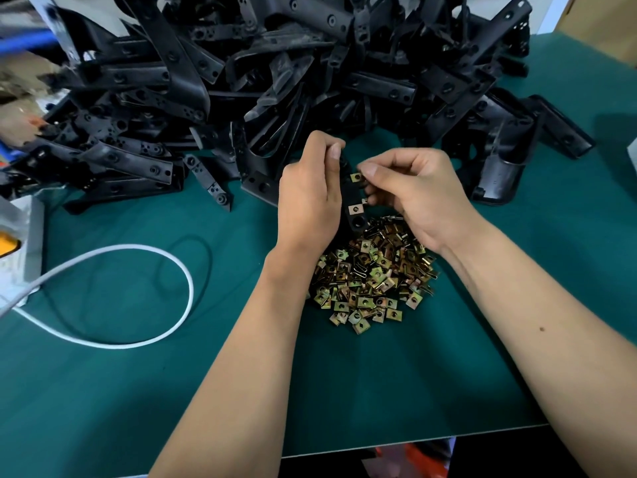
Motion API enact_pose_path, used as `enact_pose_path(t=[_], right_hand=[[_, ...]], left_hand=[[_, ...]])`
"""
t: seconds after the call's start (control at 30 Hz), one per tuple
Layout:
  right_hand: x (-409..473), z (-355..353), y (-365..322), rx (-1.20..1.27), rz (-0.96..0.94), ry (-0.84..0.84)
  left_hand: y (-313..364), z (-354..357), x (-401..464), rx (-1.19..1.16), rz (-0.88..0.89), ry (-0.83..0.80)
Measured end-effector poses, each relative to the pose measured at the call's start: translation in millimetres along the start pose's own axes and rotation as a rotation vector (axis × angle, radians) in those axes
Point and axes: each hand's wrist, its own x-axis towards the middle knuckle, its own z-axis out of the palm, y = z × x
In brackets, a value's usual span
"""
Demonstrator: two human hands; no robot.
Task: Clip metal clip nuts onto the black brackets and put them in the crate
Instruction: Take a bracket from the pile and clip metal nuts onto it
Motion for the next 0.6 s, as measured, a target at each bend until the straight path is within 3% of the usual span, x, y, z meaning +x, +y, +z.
enact_pose_path(t=[0.6], right_hand=[[-3.7,4.7,-3.7,-0.088,-0.024,-0.020]], left_hand=[[16.8,-0.4,-5.2,0.112,0.006,0.001]])
